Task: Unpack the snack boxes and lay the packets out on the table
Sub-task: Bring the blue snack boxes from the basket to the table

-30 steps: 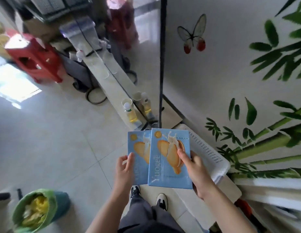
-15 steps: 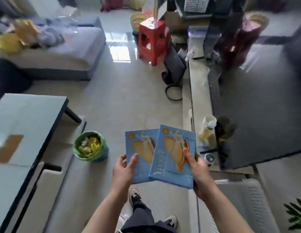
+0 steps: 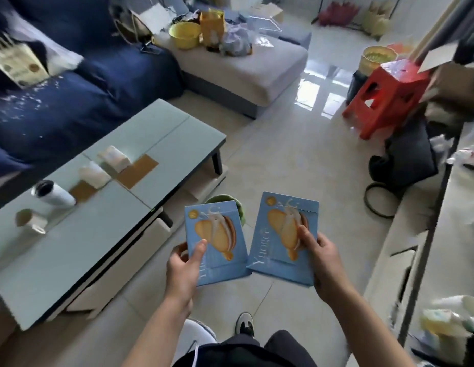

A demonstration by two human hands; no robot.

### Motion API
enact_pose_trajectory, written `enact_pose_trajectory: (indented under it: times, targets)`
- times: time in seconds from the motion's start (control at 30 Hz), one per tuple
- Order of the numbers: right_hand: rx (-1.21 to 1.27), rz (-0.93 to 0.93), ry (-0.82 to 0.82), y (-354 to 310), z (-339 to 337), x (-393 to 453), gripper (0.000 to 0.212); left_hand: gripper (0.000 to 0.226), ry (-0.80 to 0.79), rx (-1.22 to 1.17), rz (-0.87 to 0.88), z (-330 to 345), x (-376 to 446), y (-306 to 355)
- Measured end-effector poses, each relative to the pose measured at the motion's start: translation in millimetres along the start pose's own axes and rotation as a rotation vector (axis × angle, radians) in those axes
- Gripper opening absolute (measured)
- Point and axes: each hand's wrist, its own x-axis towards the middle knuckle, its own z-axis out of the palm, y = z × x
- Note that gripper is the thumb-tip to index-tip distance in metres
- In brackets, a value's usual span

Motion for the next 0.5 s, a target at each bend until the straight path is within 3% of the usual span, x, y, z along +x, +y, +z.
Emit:
enact_pose_trajectory:
  times: [0.17,0.5]
  targets:
    - [-0.115,0.021,-0.139,-12.2,68.3,33.2,0.024,0.016,0.159,-0.100,-0.036,-39.0,30.9,6.1]
    - [-0.342,0.078,-0.409,-40.0,198.9,108.6,0.024,0.026,0.364,-0.189,-0.079,-88.4,90.9,27.0]
